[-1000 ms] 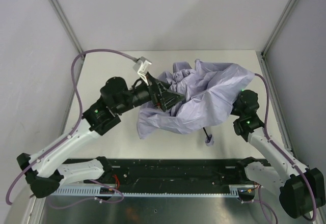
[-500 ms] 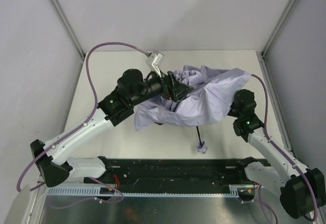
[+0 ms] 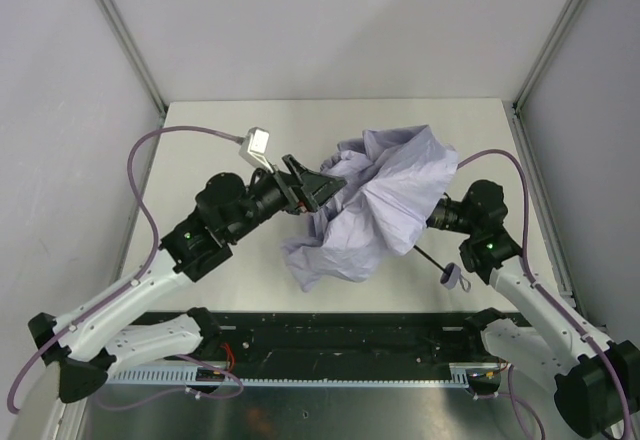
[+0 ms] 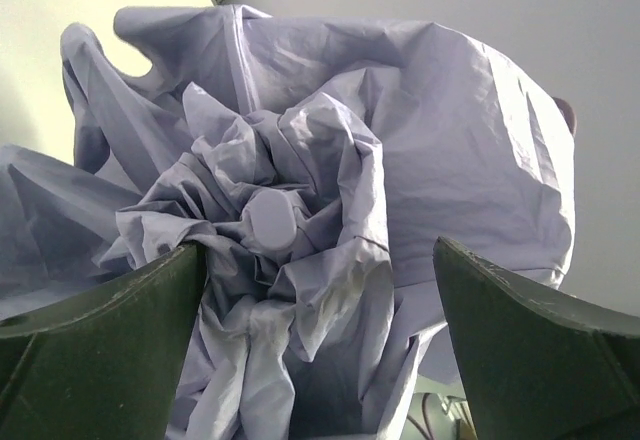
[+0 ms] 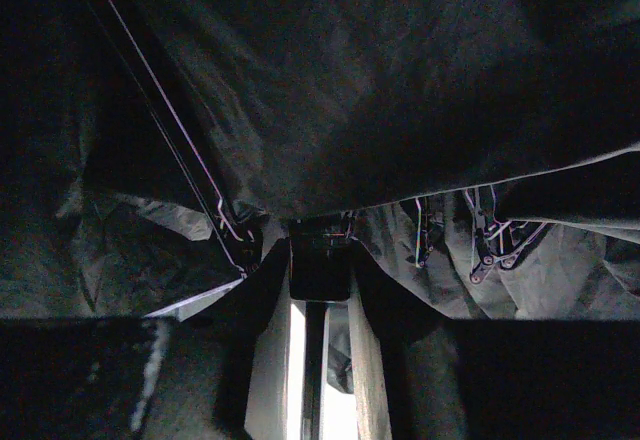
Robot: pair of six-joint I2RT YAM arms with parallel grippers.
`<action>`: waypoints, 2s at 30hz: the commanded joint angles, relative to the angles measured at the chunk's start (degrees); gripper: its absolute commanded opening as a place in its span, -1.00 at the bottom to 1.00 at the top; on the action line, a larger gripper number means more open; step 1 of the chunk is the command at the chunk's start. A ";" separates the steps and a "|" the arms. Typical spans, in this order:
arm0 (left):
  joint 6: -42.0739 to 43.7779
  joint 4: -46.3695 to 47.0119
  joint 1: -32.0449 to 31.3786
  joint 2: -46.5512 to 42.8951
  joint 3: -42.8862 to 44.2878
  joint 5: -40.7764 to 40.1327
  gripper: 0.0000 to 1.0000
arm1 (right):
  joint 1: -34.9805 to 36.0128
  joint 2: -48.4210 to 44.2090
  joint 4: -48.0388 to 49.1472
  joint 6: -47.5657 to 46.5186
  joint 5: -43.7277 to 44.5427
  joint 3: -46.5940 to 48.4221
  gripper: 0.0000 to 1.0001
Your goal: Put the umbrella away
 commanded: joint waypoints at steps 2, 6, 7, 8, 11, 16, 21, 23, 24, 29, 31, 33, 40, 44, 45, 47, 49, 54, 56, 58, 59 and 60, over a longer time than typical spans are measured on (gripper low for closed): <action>-4.41 1.33 0.67 0.75 -0.80 -0.34 0.99 | 0.60 -0.09 9.11 1.85 -1.01 3.48 -1.00; -7.37 1.33 0.66 -7.56 -7.56 -8.80 0.99 | 0.66 0.16 10.46 3.03 1.23 3.52 -1.00; -8.89 1.44 0.66 -10.10 -9.72 -11.14 0.99 | 0.68 0.25 11.15 3.57 1.60 3.52 -1.00; -10.04 1.50 0.66 -12.34 -11.46 -13.28 0.99 | 0.70 0.52 12.03 4.19 1.56 3.52 -1.00; -10.76 1.76 0.69 -15.55 -13.53 -15.81 0.99 | 0.52 1.64 14.92 6.43 1.15 3.52 -1.00; -11.77 4.96 0.74 -14.70 -13.50 -13.50 0.99 | 0.70 2.54 16.35 7.79 1.11 3.51 -1.00; -11.29 18.31 0.70 -8.79 -14.28 -4.36 0.99 | 2.23 3.36 17.43 8.33 0.10 3.52 -1.00; -10.80 19.41 0.73 -5.27 -12.29 -2.07 0.99 | 3.02 3.41 17.70 8.51 -0.19 3.52 -1.00; -10.26 19.80 0.74 -3.73 -11.47 -1.58 0.99 | 3.40 3.42 17.90 8.68 -0.39 3.48 -1.00; -8.06 22.44 1.52 2.03 -8.55 3.02 0.85 | 5.21 3.38 18.78 9.82 -0.59 3.18 -1.00; -6.48 23.91 1.62 3.24 -7.89 4.83 0.56 | 5.83 3.10 17.36 9.21 -0.37 3.02 -1.00; -3.78 24.68 1.86 3.30 -7.55 5.57 0.04 | 6.08 2.24 15.27 8.62 0.24 2.51 -1.00; 7.08 24.84 2.81 -1.17 -7.74 2.91 -0.96 | 6.43 -4.61 -3.10 7.77 13.34 1.35 -0.47; 13.80 23.51 2.82 -3.37 -7.02 0.02 -1.00 | 6.93 -8.92 -19.47 10.88 25.24 1.49 0.66; 15.37 22.51 2.79 -3.75 -6.60 -1.11 -1.00 | 7.03 -10.04 -24.07 11.85 28.50 1.49 0.76; 18.47 19.51 2.84 -4.36 -5.33 -3.91 -1.00 | 7.17 -12.12 -32.07 14.50 34.72 1.50 0.83; 20.74 15.93 2.83 -4.58 -3.81 -7.62 -1.00 | 7.55 -14.50 -37.61 15.61 37.62 1.54 0.85; 23.33 8.44 2.77 -2.89 -0.40 -12.76 -1.00 | 14.68 -20.82 -40.13 14.75 40.85 4.70 0.85; 23.43 6.90 2.77 -2.08 0.26 -13.53 -1.00 | 20.90 -21.01 -37.75 14.00 44.03 7.13 0.86; 22.97 6.27 2.76 -1.63 0.12 -13.92 -1.00 | 27.93 -19.01 -35.03 12.12 48.71 9.74 0.86; 22.58 6.06 2.76 -1.52 0.05 -14.01 -1.00 | 31.68 -17.11 -33.78 10.53 51.00 11.11 0.86; 22.21 5.83 2.76 -1.37 0.06 -13.97 -1.00 | 35.62 -14.67 -32.85 8.90 53.99 12.81 0.86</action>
